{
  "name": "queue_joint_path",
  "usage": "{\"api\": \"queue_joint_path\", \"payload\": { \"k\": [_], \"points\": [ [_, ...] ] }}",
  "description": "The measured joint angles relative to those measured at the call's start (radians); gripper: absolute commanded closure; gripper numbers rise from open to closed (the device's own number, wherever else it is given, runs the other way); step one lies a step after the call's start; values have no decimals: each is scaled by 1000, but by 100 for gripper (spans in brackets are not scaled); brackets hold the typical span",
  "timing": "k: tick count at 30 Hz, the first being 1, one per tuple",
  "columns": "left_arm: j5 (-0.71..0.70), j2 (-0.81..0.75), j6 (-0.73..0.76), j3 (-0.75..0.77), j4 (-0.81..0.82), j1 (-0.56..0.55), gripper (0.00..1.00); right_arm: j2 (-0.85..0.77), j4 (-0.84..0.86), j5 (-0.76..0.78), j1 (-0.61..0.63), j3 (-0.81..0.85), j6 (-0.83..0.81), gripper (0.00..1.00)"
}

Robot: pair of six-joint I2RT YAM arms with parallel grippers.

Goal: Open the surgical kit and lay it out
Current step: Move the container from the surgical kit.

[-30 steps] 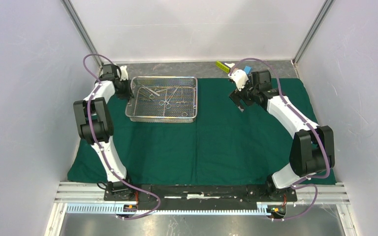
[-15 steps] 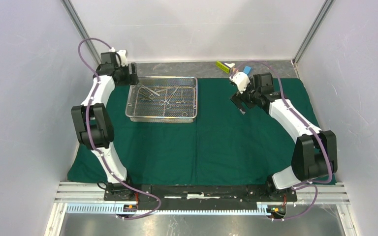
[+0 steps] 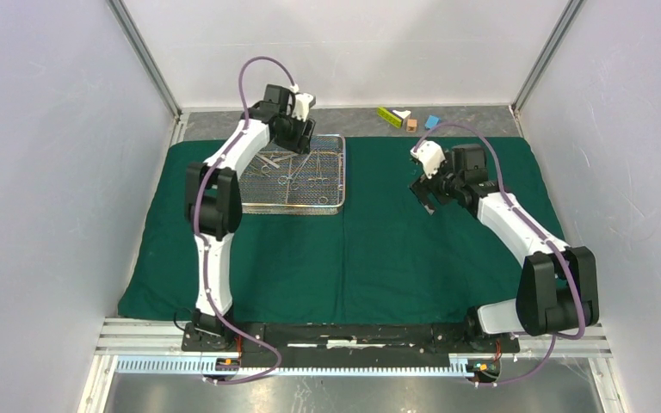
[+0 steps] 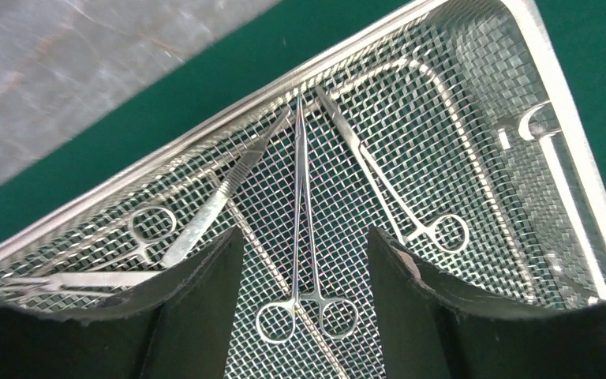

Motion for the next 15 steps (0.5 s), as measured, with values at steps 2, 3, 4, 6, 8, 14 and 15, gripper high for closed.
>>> {"api": "queue_joint_path", "payload": {
  "k": [2, 3, 4, 6, 8, 14, 15],
  "points": [
    [-3, 58, 8, 28, -34, -4, 35, -7, 14, -16, -10, -20, 2, 8],
    [-5, 77, 10, 32, -47, -4, 35, -8, 17, -23, -15, -26, 3, 8],
    [-10, 97, 12, 37, -64, -5, 35, -8, 20, -27, -18, -31, 3, 8],
    [-14, 132, 18, 47, -95, -9, 36, -8, 23, -41, -27, -38, 3, 8],
    [-16, 151, 24, 56, -122, -11, 37, -8, 26, -51, -31, -39, 4, 8],
    [-21, 169, 33, 72, -152, -32, 48, -10, 42, -77, -42, -47, 4, 8],
    [-21, 169, 33, 72, -154, -34, 50, -10, 43, -79, -43, -51, 4, 8]
  ]
}}
